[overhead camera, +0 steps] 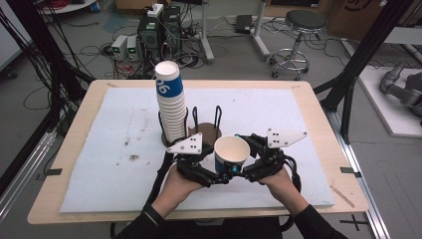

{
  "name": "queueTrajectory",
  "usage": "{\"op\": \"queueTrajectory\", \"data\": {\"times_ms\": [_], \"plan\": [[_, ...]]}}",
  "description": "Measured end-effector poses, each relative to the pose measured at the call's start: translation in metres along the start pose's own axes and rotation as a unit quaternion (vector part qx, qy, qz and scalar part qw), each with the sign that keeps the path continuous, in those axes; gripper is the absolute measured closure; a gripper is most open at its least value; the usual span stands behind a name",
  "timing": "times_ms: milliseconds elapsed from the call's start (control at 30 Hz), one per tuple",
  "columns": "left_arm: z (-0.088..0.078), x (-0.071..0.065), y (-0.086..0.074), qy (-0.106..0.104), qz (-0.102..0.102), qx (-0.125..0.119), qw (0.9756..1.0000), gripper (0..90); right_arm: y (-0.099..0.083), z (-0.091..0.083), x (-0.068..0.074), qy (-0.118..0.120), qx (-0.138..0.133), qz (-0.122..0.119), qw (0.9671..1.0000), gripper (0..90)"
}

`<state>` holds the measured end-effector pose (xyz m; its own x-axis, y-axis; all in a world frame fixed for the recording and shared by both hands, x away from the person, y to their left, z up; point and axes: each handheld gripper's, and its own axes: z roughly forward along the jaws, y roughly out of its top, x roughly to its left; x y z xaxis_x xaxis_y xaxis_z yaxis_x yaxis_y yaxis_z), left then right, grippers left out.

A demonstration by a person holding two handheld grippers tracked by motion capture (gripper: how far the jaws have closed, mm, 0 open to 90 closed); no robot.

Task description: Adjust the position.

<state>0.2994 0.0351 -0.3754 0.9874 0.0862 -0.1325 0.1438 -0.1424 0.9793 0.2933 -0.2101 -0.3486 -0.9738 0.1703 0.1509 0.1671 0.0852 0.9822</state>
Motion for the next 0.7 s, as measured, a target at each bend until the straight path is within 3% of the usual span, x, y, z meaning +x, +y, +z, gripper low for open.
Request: {"op": "queueTrajectory", "data": {"times_ms": [267, 400, 700], "plan": [[-0.003, 0.001, 0.001, 0.007, -0.003, 0.001, 1.0, 20.0, 0.0, -0.002, -0.001, -0.011, 0.001, -0.008, 0.9999, 21.8], [-0.011, 0.001, 0.002, 0.025, 0.002, 0.006, 0.9997, 16.1, 0.001, -0.007, -0.004, -0.023, -0.003, -0.011, 0.9997, 21.9], [-0.043, 0.003, 0.0, 0.073, 0.008, -0.009, 0.9973, 14.0, -0.002, -0.016, -0.011, -0.052, 0.002, -0.01, 0.9986, 21.8]]}}
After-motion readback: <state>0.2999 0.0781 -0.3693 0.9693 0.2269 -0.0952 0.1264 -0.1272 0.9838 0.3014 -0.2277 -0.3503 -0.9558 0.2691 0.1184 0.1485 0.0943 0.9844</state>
